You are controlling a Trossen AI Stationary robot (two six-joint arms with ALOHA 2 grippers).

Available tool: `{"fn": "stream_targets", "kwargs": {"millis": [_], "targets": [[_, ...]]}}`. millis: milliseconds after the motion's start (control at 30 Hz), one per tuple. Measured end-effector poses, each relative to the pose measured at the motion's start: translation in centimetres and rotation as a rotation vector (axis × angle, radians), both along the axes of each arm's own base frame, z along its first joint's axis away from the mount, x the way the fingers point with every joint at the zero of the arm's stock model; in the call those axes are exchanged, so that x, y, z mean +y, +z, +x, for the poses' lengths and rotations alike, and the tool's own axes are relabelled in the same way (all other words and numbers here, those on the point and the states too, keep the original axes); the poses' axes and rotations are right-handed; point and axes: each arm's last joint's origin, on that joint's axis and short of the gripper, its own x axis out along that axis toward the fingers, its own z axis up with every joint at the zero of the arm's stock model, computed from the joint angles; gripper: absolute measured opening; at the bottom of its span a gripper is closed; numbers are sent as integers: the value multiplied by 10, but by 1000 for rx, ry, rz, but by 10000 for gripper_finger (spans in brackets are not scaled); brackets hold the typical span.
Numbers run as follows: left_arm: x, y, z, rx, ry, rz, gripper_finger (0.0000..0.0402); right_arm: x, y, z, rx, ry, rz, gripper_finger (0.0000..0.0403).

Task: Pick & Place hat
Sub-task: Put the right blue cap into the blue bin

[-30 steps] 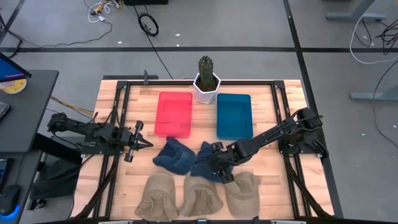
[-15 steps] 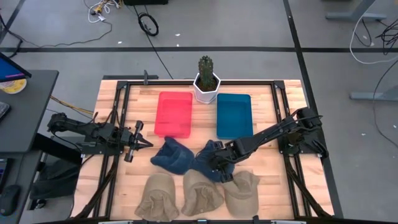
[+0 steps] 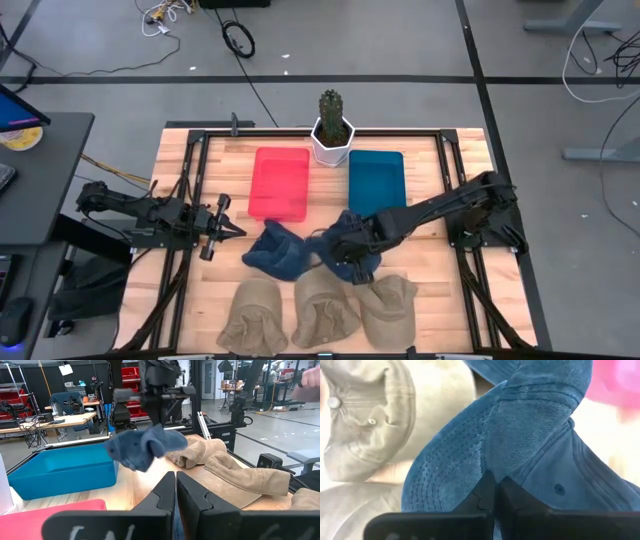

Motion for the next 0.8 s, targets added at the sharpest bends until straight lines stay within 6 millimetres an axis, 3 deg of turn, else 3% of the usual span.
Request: {"fn": "stream_targets", "kwargs": {"millis": [167,367,800], "targets": [[0,0,0,1,0,0,21,-22,28,-14,-29,-116,1,3],[0,0,0,1,0,0,21,-62,55,-37,-46,-368,-66,2],[0,0,0,1,0,0,21,-132,55,-49,49,-591,-167,2]]}}
